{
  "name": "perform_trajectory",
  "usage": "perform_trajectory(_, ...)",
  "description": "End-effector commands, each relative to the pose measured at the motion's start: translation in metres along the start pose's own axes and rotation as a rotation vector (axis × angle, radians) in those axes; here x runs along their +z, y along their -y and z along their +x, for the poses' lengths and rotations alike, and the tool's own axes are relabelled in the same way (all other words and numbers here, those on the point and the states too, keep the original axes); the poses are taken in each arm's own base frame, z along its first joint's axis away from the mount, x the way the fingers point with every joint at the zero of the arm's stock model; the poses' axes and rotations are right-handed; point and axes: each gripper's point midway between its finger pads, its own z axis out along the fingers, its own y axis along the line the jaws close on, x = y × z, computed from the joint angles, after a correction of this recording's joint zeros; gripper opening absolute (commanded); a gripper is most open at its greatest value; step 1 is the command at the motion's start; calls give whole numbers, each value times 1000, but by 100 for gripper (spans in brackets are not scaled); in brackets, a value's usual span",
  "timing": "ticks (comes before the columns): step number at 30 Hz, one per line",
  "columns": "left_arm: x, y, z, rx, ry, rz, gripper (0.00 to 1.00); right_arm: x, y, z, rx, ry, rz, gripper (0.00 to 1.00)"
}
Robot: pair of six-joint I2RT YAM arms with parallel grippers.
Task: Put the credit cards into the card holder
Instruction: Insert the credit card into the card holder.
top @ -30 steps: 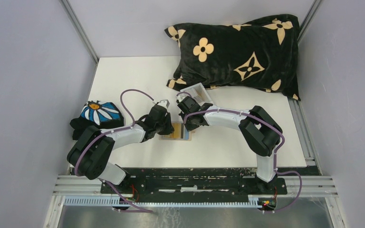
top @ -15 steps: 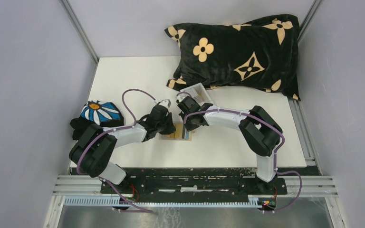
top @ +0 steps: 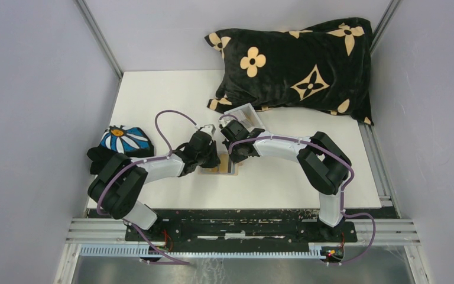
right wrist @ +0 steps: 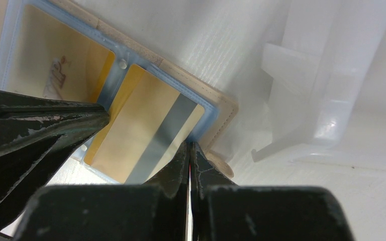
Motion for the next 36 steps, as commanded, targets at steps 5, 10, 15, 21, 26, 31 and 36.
perform_trajectory(5, -5, 26, -27, -5, 71, 53, 3, 7, 23, 34, -32, -105, 91, 4)
perform_trajectory(10, -22, 26, -54, -9, 156, 7, 8, 0, 22, 20, -40, -76, 97, 16)
perform_trajectory(15, -44, 19, -77, -15, 242, -60, 15, -8, 22, 5, -42, -43, 106, 23)
perform_trajectory(21, -58, -11, -64, -65, 272, -161, 33, -14, 23, 1, -35, -31, 116, 27)
perform_trajectory(26, -58, -33, -47, -121, 251, -191, 50, -18, 24, 3, -19, -26, 118, 31)
perform_trajectory(31, -56, -47, -40, -167, 242, -195, 54, -25, 22, 0, -2, -4, 102, 33)
perform_trajectory(36, -52, -56, -36, -198, 235, -189, 55, -29, 24, 2, -1, -7, 110, 33)
